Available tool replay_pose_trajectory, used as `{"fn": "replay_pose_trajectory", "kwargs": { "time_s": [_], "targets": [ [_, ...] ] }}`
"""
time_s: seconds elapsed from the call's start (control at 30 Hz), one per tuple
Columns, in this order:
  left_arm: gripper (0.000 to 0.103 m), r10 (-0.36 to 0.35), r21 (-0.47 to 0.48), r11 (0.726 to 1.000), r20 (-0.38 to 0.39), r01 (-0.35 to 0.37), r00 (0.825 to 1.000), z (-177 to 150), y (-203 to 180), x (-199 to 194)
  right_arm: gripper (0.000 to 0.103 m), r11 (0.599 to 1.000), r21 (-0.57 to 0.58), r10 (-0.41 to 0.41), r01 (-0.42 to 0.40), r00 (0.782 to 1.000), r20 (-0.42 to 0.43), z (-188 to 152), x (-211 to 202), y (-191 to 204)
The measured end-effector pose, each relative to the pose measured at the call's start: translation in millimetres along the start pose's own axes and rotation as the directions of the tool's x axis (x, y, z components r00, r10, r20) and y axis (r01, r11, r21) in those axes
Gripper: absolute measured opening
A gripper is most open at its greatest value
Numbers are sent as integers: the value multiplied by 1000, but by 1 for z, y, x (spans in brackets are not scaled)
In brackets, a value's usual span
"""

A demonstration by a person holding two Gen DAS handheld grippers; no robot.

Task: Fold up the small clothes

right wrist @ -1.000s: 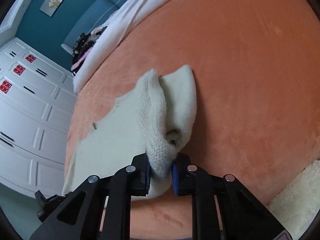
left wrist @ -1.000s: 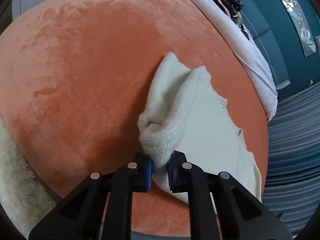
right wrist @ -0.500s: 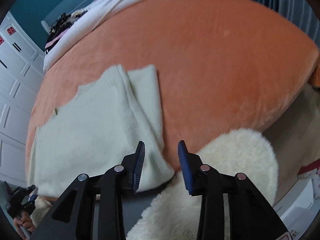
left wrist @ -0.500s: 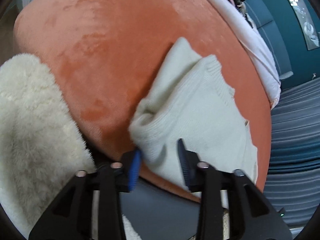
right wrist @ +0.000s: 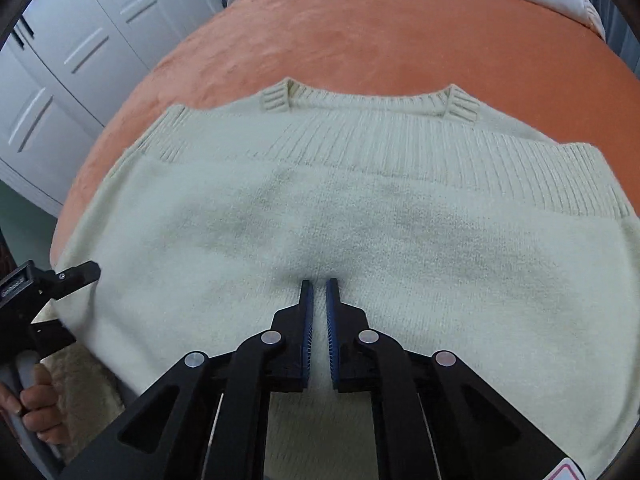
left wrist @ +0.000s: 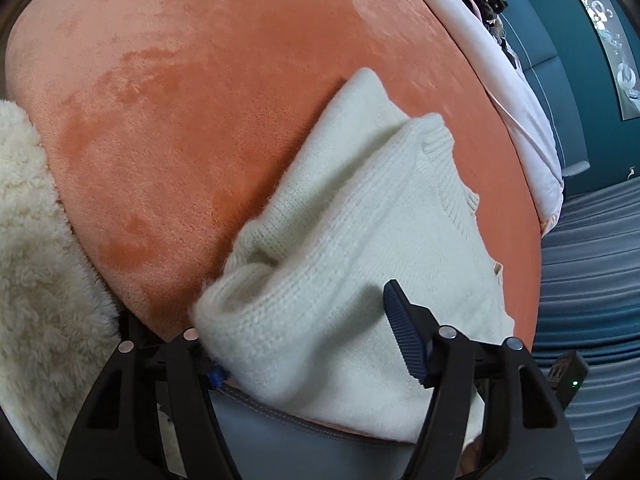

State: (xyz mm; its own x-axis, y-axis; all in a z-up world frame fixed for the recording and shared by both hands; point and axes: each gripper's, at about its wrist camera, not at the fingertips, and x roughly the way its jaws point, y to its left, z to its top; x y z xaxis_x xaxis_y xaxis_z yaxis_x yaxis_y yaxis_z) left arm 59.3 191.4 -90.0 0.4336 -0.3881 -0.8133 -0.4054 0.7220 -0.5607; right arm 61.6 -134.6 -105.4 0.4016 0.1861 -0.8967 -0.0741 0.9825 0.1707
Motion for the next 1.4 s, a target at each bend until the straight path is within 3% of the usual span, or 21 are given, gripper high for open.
{"fn": "replay_pose_trajectory", "kwargs": {
  "time_s": [0.07,0.13,0.23,0.33,0.4,0.47,0.57,0.63,0.7,0.77,0.8,0.83,0.87,0.93,1.0,1.07,1.13,1.3,1.33,1.37,1.4],
  "targets": [
    [45,2,3,1000,3,-2,1000,2,-2,-2,3,1000,-4,-7,7,1000,-15,3,-1,3],
    [19,-6,14,1000,21,5,1000,1,-7,-7,3,1000,10,9,-9,1000,-29,6,-3,1],
    [16,-53,122,992,82,42,995,-3,-42,-30,3,992,85,95,-93,995,-19,6,-5,-16],
    [16,-131,313,946,134,83,982,-19,-106,-64,3,963,191,192,-190,981,9,7,-9,-34],
    [15,-180,459,884,148,93,972,-40,-153,-82,6,958,220,179,-184,983,45,4,-22,-39],
    [13,-239,594,796,129,118,962,-70,-197,-93,16,965,216,129,-150,986,108,-2,-47,-49],
    [13,-281,727,660,3,190,960,-123,-250,-79,16,943,278,127,-185,969,212,-22,-92,-87],
    [13,-258,778,583,-95,233,962,-157,-270,-49,17,924,340,88,-173,964,252,-41,-117,-120],
    [13,-174,815,519,-195,258,965,-192,-279,0,22,904,399,47,-154,963,266,-63,-134,-150],
    [17,-61,842,483,-244,243,968,-220,-275,51,28,876,459,29,-149,965,259,-80,-142,-174],
    [21,-7,845,489,-247,218,969,-228,-267,69,29,861,486,27,-152,967,255,-88,-145,-183],
    [24,13,844,500,-232,195,973,-232,-259,75,31,846,508,34,-161,968,249,-94,-146,-189],
    [27,-7,851,490,-212,188,977,-235,-253,71,33,839,516,44,-172,967,251,-97,-148,-190],
    [69,-39,890,418,-181,181,983,-237,-247,51,57,841,505,62,-196,961,270,-99,-153,-186],
    [87,-61,915,380,-122,136,991,-236,-234,28,72,844,479,104,-241,950,294,-93,-153,-177],
    [90,-47,926,368,-78,90,996,-226,-218,17,78,846,453,153,-282,941,300,-84,-146,-170],
    [90,21,924,381,-44,32,999,-218,-203,19,82,845,439,194,-305,940,280,-67,-127,-164],
    [90,155,865,497,-18,-63,988,-193,-171,37,82,843,452,254,-291,957,142,-42,-76,-142],
    [88,161,854,515,-16,-71,987,-188,-168,39,77,844,452,263,-290,957,123,-39,-69,-136],
    [84,160,850,522,-12,-75,987,-183,-162,38,65,852,440,261,-284,959,114,-36,-66,-129],
    [72,165,849,522,-9,-80,986,-180,-160,38,42,875,413,229,-254,967,109,-31,-69,-120]
  ]
}}
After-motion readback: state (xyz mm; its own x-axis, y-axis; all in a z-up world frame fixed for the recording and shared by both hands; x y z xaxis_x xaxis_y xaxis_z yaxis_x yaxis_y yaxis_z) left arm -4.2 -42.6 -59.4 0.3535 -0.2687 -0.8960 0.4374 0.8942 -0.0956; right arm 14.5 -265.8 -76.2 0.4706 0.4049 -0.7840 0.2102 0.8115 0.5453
